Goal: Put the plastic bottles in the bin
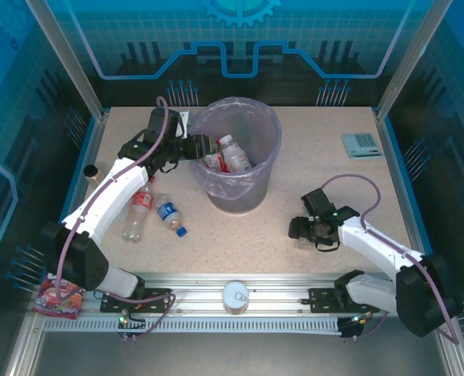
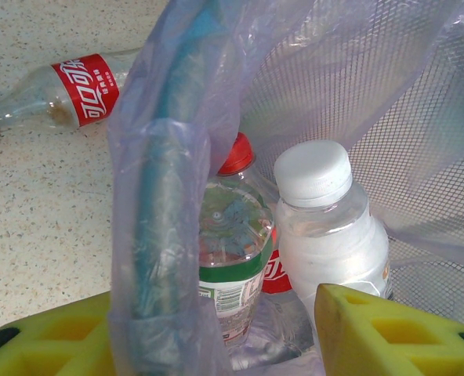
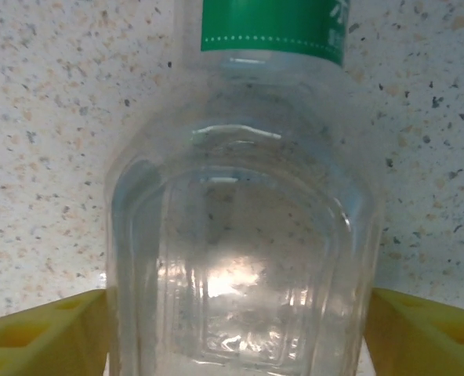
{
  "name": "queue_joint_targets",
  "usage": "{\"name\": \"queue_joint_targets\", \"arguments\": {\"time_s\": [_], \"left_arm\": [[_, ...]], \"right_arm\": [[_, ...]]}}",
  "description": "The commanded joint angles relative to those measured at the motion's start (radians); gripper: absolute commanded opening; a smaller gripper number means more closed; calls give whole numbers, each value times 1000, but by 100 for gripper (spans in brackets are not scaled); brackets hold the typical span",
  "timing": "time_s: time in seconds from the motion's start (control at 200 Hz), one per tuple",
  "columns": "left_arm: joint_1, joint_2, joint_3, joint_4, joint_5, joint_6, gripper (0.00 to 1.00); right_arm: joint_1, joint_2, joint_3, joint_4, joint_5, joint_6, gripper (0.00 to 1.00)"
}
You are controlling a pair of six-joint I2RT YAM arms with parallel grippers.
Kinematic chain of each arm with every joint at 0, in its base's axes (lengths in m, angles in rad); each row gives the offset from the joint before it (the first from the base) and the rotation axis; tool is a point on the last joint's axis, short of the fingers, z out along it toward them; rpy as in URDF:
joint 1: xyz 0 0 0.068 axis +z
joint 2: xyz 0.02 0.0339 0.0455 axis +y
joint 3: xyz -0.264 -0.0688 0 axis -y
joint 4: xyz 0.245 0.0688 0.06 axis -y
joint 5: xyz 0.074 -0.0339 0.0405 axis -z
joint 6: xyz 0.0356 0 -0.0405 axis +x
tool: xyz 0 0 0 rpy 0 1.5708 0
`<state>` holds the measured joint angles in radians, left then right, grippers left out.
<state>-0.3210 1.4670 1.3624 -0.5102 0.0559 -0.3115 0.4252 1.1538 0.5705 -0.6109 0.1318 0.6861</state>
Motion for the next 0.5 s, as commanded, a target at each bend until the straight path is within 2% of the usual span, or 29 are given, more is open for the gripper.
{"name": "queue_joint_targets", "arguments": {"time_s": [0.0,0.13,0.25,0.495], "left_arm": [[-12,15,-25,-76,-19,28,55],[-13,24,-24,-77,-19,28,55],[-13,26,-25,-77,-21,29,55],[-13,18,-23,-78,-14,31,55]], "right_arm": [[7,47,41,-39,41,-11,87],[10,93,65,-42,71,-17,88],[10,127,83,-34,83,-26,85],[8,117,124,-98,84,-57,62]]}}
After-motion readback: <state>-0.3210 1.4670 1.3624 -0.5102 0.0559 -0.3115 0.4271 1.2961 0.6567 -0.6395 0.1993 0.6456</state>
